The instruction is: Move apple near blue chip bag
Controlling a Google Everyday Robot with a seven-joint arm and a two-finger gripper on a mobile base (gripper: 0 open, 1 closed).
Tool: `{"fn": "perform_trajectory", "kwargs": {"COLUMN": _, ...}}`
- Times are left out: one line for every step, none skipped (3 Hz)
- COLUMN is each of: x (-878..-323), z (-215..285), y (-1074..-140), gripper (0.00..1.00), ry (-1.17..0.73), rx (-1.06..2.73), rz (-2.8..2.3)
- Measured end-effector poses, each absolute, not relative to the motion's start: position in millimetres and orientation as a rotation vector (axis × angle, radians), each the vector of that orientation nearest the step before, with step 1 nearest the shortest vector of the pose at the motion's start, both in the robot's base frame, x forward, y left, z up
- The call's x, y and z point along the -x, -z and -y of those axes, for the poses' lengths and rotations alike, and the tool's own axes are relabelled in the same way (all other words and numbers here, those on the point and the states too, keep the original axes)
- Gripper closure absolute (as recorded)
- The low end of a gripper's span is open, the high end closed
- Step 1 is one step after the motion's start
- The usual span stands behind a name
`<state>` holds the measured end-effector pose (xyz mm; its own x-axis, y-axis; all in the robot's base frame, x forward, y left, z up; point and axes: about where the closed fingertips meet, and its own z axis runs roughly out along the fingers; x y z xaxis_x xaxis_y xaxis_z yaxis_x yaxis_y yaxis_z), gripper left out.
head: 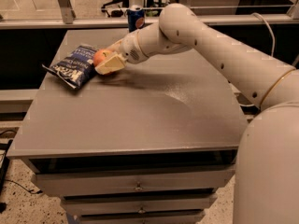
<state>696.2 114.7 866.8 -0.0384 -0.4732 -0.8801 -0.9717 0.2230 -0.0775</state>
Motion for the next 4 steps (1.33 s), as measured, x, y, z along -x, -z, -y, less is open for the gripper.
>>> {"fn": "perform_trajectory", "kwargs": {"x": -695, "z": -112, "y": -865, "gripper": 0.00, "ry": -0.734, "rx": 1.369, "rz": -1.657}}
{"fn": "perform_trajectory", "kwargs": {"x": -695, "z": -109, "y": -866, "gripper": 0.00, "ry": -0.733, "rx": 1.362, "rz": -1.657}}
{"fn": "perform_trajectory", "kwargs": {"x": -689, "z": -82, "y": -877, "gripper": 0.00, "ry": -0.725, "rx": 1.298, "rz": -1.638}}
{"fn": "perform_trajectory", "kwargs": {"x": -673, "z": -39, "y": -897, "gripper": 0.00, "ry": -0.688, "rx": 1.208, "rz": -1.605}}
